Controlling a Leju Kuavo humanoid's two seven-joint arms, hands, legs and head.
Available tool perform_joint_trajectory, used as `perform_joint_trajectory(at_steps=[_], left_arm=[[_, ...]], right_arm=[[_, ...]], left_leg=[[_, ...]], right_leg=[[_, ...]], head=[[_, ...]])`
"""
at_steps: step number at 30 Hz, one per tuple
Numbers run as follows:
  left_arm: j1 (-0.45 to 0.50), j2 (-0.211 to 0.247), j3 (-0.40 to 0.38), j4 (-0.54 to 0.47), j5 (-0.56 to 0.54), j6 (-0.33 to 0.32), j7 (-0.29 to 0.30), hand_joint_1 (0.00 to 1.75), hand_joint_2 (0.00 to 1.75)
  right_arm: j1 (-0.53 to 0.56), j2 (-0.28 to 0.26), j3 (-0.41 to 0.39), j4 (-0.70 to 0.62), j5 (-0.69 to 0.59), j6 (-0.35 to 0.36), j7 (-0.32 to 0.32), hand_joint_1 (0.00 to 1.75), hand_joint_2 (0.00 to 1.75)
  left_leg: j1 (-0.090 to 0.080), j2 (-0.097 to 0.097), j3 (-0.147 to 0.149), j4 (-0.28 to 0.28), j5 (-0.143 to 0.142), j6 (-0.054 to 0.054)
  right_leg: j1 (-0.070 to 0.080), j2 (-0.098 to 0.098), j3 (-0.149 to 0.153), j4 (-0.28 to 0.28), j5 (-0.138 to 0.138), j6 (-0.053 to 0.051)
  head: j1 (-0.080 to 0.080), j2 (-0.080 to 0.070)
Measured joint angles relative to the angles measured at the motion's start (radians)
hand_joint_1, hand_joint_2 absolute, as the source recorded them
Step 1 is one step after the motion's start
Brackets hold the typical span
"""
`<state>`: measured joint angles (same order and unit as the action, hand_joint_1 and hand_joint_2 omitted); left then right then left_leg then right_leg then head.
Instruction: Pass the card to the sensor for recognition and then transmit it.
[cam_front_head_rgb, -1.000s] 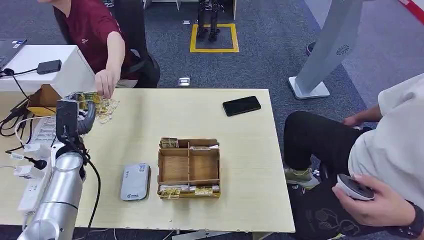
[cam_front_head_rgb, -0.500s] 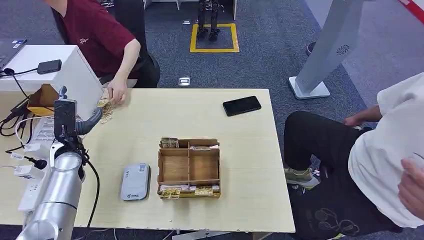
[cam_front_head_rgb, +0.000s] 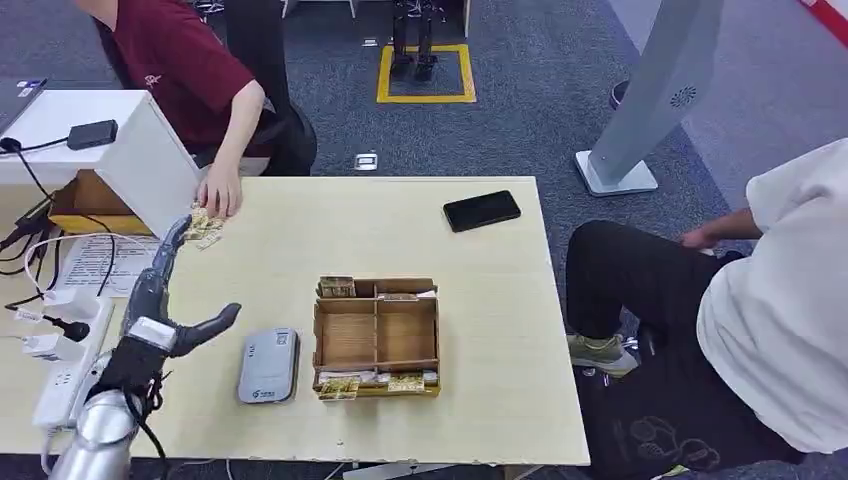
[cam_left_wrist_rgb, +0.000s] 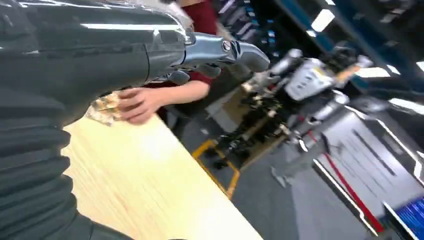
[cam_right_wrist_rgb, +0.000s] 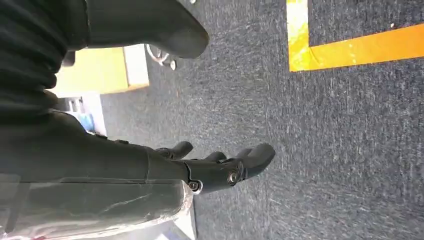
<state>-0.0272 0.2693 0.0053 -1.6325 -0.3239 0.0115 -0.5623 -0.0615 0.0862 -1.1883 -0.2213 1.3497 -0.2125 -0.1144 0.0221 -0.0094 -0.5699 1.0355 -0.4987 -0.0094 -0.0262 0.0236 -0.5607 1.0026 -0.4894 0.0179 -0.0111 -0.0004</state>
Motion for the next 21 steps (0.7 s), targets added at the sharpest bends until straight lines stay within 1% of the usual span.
perform_joint_trajectory(at_steps=[2,4,8,11,14,17,19,20,21], left_arm=[[0.057,0.018,-0.008,-0.075,-0.019,0.009,-0.012,0.00,1.75],[0.097,0.034,-0.013,-0.119,-0.048,0.018,-0.027,0.00,1.75],[0.148,0.057,-0.024,-0.182,-0.072,0.030,-0.044,0.00,1.75],[0.182,0.063,-0.032,-0.204,-0.132,0.065,-0.058,0.00,1.75],[0.205,0.068,-0.058,-0.214,-0.257,0.148,-0.051,0.00,1.75],[0.222,0.083,-0.097,-0.214,-0.466,0.270,-0.003,0.00,1.75],[0.224,0.096,-0.134,-0.211,-0.559,0.335,0.040,0.00,1.75],[0.223,0.109,-0.160,-0.207,-0.601,0.360,0.064,0.00,1.75],[0.223,0.118,-0.179,-0.203,-0.619,0.372,0.074,0.00,1.75]], right_arm=[[0.000,0.000,-0.005,0.000,0.000,0.000,0.000,0.00,1.75],[-0.001,0.000,-0.007,0.000,0.000,0.000,0.003,0.00,1.75],[-0.001,0.000,-0.013,0.000,-0.003,0.000,0.000,0.00,1.75],[-0.001,0.000,-0.015,0.000,-0.009,-0.002,-0.010,0.00,1.75],[-0.002,0.000,-0.019,0.000,-0.010,-0.002,-0.010,0.00,1.75],[-0.002,0.000,-0.022,0.000,-0.008,-0.001,0.001,0.00,1.75],[-0.003,0.000,-0.024,0.000,-0.004,0.000,0.002,0.00,1.75],[-0.003,0.000,-0.025,0.000,-0.003,0.000,0.002,0.00,1.75],[-0.004,0.000,-0.026,0.000,-0.002,0.000,0.002,0.00,1.75]], left_leg=[[0.000,0.000,0.000,0.000,0.000,0.000],[0.000,0.000,0.000,0.000,0.000,0.000],[0.000,0.000,0.001,0.000,0.001,0.000],[0.000,-0.001,0.001,0.000,0.001,0.000],[0.000,-0.001,0.001,0.000,0.001,0.000],[0.000,-0.001,0.001,0.000,0.001,0.000],[0.000,-0.002,0.001,0.000,0.001,0.000],[0.000,-0.002,0.001,0.000,0.001,0.000],[0.000,-0.002,0.001,0.000,0.001,0.000]], right_leg=[[0.000,-0.001,0.000,0.000,0.000,0.000],[0.000,-0.001,0.000,0.000,0.000,0.000],[0.000,-0.001,0.001,0.000,0.000,0.000],[0.000,-0.001,0.001,0.000,0.000,0.000],[0.000,-0.002,0.002,0.000,0.000,0.000],[0.000,-0.002,0.002,0.000,0.000,0.000],[0.000,-0.002,0.002,0.000,0.000,0.000],[0.000,-0.002,0.002,0.000,0.000,0.000],[0.000,-0.002,0.002,0.000,0.000,0.000]], head=[[0.000,0.000],[0.000,0.000],[-0.001,0.000],[0.000,0.000],[-0.001,0.000],[-0.001,0.000],[-0.001,0.000],[0.000,0.000],[0.000,0.000]])
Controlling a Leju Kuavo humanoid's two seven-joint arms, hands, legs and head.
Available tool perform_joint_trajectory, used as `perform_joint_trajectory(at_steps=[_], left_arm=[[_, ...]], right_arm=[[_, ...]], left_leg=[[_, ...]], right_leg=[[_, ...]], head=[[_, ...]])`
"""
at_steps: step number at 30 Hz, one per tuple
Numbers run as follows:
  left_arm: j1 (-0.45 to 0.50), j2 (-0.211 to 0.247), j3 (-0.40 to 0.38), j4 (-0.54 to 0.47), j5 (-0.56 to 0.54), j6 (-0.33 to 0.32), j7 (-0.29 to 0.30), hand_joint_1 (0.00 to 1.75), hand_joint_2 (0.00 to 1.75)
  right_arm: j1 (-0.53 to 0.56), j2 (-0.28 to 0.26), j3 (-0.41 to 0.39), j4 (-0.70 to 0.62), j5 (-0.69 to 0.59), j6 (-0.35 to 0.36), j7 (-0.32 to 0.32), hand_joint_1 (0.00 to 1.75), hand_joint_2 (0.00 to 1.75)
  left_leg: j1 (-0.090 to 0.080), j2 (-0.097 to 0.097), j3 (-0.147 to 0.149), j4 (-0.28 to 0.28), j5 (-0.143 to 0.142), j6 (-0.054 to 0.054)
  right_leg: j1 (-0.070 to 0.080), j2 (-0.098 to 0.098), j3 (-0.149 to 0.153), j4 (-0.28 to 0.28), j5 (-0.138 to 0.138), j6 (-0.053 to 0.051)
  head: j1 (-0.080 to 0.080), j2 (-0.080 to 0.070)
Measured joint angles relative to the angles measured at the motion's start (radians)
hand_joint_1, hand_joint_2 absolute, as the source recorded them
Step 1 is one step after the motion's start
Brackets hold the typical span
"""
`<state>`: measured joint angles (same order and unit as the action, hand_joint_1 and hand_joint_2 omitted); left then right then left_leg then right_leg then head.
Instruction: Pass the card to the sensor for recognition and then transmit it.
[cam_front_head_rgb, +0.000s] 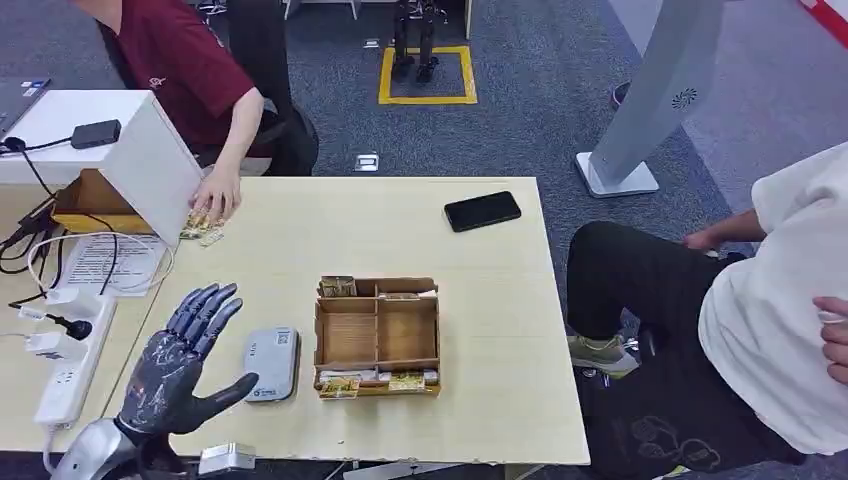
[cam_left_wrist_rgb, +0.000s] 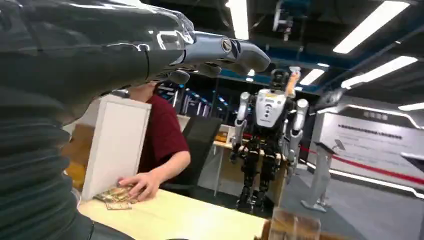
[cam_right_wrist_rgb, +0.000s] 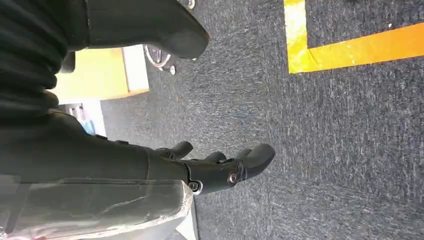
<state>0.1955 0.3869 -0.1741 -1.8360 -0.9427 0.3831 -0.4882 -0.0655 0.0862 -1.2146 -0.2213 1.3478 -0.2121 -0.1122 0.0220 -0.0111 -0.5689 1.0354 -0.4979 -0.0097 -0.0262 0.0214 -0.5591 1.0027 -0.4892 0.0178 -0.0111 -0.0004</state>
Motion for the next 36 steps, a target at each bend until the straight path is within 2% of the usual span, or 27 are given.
perform_joint_trajectory(at_steps=[7,12,16,26,36], left_arm=[[-0.035,0.015,-0.151,0.045,-0.032,0.021,0.027,0.00,1.75],[-0.050,0.021,-0.183,0.063,-0.035,0.028,0.029,0.00,1.75],[-0.086,0.023,-0.226,0.085,-0.074,0.040,0.052,0.00,1.75],[-0.167,0.022,-0.323,0.141,-0.093,0.034,0.083,0.00,1.75],[-0.201,0.032,-0.365,0.180,-0.107,0.034,0.110,0.00,1.75]], right_arm=[[-0.002,0.000,-0.002,0.000,0.005,0.006,0.001,0.00,1.75],[-0.002,0.000,-0.002,0.000,0.005,0.005,0.001,0.00,1.75],[-0.004,0.000,-0.002,0.000,0.011,0.006,-0.006,0.00,1.75],[-0.006,0.000,-0.002,0.000,0.023,0.005,-0.005,0.00,1.75],[-0.006,0.000,-0.002,0.000,0.023,0.005,-0.012,0.00,1.75]], left_leg=[[0.000,0.000,0.000,0.000,0.000,0.000],[0.000,0.000,0.000,0.000,0.000,0.000],[0.000,0.000,0.000,0.000,0.000,0.000],[0.000,0.000,0.000,0.000,0.000,0.000],[0.000,0.000,0.000,0.000,0.000,0.000]], right_leg=[[0.000,0.000,0.000,0.000,0.000,0.000],[0.000,0.000,0.000,0.000,0.000,0.000],[0.000,0.000,0.000,0.000,0.000,0.000],[0.000,0.000,0.000,0.000,0.000,0.000],[0.000,0.000,0.000,0.000,0.000,0.000]], head=[[-0.001,0.000],[-0.001,0.000],[-0.001,0.000],[-0.001,0.000],[-0.001,0.000]])
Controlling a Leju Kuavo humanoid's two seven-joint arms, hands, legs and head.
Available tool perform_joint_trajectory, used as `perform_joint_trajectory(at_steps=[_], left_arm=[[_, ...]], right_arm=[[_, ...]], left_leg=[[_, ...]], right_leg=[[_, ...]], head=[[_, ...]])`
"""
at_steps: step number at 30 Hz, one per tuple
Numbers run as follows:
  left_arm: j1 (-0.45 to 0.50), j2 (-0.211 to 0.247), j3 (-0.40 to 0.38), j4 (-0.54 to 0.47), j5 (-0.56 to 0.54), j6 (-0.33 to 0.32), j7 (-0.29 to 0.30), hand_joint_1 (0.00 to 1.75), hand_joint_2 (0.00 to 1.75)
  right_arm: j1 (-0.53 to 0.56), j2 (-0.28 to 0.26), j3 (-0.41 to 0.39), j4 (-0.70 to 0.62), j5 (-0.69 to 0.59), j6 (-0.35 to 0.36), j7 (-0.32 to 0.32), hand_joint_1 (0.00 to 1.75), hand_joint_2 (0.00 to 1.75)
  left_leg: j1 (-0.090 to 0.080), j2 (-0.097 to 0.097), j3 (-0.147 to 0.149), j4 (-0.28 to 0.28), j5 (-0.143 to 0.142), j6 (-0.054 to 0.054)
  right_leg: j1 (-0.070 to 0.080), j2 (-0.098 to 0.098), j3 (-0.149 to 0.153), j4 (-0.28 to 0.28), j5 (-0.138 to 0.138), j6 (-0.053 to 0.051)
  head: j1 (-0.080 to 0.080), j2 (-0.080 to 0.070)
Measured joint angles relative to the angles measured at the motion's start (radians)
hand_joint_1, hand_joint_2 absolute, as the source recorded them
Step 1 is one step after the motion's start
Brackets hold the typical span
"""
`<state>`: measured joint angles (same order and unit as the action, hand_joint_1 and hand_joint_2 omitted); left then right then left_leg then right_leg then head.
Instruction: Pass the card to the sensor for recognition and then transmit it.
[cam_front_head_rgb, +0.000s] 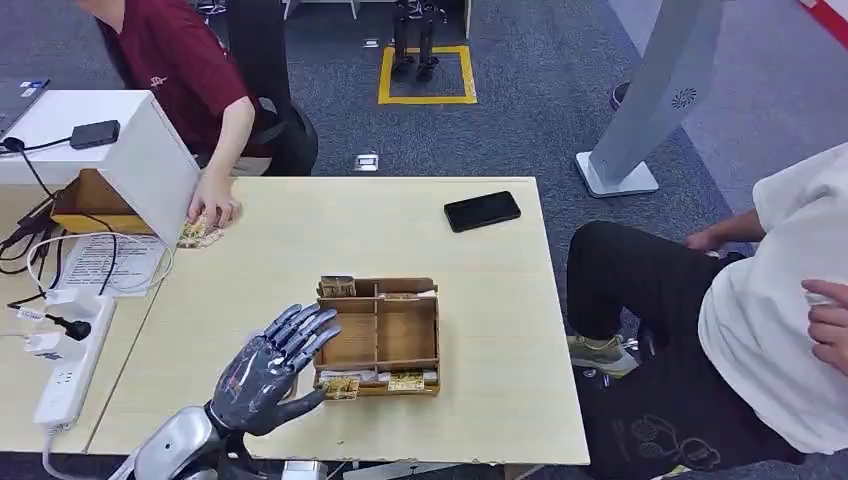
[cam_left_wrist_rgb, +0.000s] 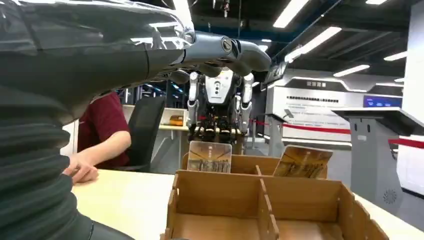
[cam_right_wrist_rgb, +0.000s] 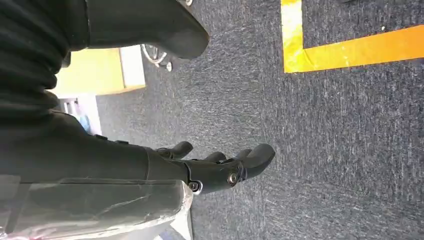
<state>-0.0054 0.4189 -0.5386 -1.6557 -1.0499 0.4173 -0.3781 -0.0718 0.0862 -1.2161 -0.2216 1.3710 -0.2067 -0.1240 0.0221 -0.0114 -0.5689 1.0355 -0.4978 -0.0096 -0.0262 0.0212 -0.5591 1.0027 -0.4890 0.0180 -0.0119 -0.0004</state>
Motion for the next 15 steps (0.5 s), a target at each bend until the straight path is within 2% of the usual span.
perform_joint_trajectory(at_steps=[15], left_arm=[[-0.001,0.014,-0.004,0.004,0.007,0.000,0.002,0.00,1.75]], right_arm=[[0.000,0.000,0.000,0.000,0.000,0.000,0.001,0.00,1.75]], left_leg=[[0.000,0.000,0.000,0.000,0.000,0.000]], right_leg=[[0.000,0.000,0.000,0.000,0.000,0.000]], head=[[0.000,0.000]])
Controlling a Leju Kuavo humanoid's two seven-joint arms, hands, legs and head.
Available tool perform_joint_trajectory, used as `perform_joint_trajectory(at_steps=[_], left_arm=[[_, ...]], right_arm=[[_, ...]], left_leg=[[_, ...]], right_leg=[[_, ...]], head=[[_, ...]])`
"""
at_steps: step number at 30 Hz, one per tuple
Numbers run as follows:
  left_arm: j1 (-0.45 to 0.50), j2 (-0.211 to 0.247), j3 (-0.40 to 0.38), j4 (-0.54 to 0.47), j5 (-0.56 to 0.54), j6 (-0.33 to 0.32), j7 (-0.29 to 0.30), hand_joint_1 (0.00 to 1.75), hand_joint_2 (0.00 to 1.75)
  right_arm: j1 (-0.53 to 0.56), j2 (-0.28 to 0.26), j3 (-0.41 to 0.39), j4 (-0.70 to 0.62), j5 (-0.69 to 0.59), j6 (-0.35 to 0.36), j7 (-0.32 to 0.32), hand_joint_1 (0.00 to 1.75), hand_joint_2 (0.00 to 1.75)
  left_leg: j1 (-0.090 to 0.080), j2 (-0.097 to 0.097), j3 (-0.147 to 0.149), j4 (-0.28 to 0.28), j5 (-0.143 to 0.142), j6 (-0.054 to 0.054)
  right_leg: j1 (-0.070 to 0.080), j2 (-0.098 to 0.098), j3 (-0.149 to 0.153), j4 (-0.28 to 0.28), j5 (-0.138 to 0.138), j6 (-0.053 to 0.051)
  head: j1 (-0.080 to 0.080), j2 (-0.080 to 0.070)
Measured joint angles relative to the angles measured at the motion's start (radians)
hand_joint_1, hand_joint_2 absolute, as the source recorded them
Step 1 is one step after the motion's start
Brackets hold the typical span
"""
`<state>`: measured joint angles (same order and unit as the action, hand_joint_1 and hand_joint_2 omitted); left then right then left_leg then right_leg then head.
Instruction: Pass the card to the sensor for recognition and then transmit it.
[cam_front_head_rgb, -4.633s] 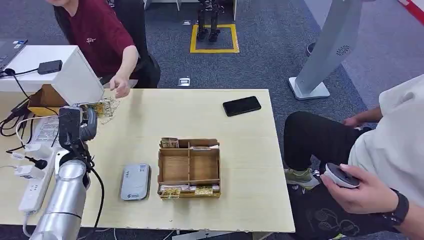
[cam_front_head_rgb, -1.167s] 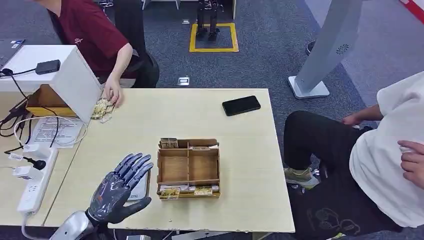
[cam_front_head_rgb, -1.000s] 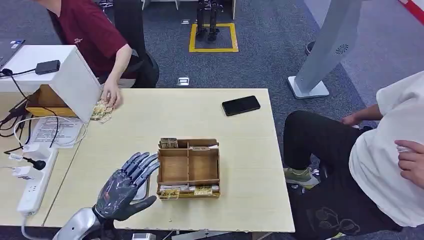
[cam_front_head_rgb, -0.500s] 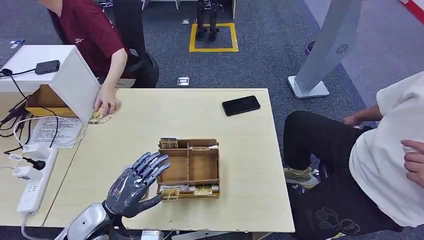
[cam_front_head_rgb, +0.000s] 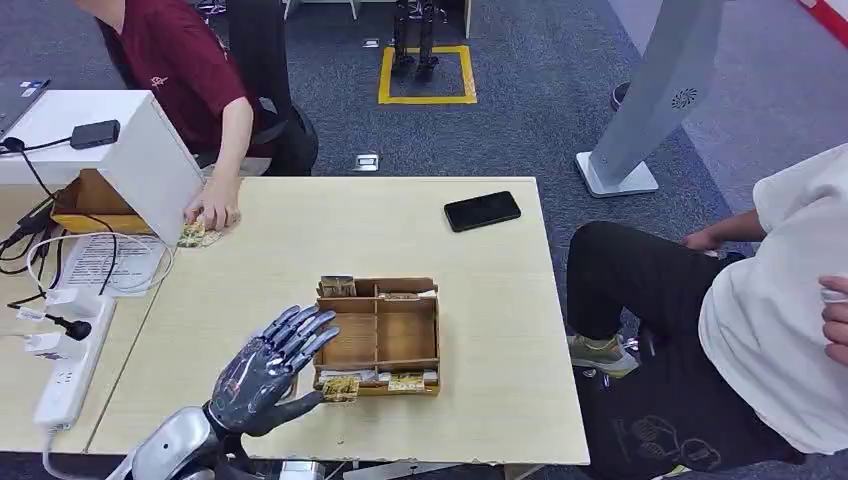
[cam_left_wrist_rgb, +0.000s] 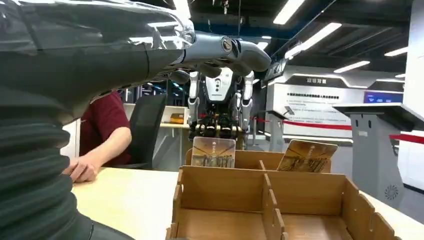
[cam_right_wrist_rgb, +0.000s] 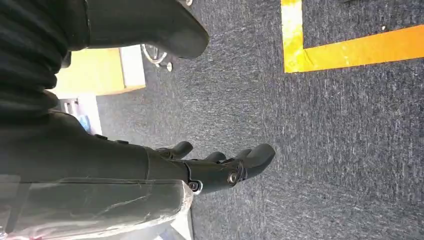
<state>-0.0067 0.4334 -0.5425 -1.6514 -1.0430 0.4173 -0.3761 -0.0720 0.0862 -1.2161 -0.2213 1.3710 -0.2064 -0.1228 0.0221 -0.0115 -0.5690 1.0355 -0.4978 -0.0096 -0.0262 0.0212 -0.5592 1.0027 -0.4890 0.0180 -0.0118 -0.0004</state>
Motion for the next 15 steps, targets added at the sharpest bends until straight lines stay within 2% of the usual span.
perform_joint_trajectory(at_steps=[10,15], left_arm=[[0.000,0.018,0.000,-0.013,0.069,0.006,-0.010,0.00,1.75],[0.004,0.023,0.006,-0.026,0.077,0.032,-0.022,0.00,1.75]], right_arm=[[0.000,0.000,0.000,0.000,0.000,0.000,-0.002,0.00,1.75],[0.000,0.000,0.000,0.000,0.000,0.000,-0.006,0.00,1.75]], left_leg=[[0.000,0.000,0.000,0.000,0.000,0.000],[0.000,0.000,0.000,0.000,0.000,0.000]], right_leg=[[0.000,0.000,0.000,0.000,0.000,0.000],[0.000,0.000,0.000,0.000,0.000,0.000]], head=[[0.000,0.000],[0.000,0.000]])
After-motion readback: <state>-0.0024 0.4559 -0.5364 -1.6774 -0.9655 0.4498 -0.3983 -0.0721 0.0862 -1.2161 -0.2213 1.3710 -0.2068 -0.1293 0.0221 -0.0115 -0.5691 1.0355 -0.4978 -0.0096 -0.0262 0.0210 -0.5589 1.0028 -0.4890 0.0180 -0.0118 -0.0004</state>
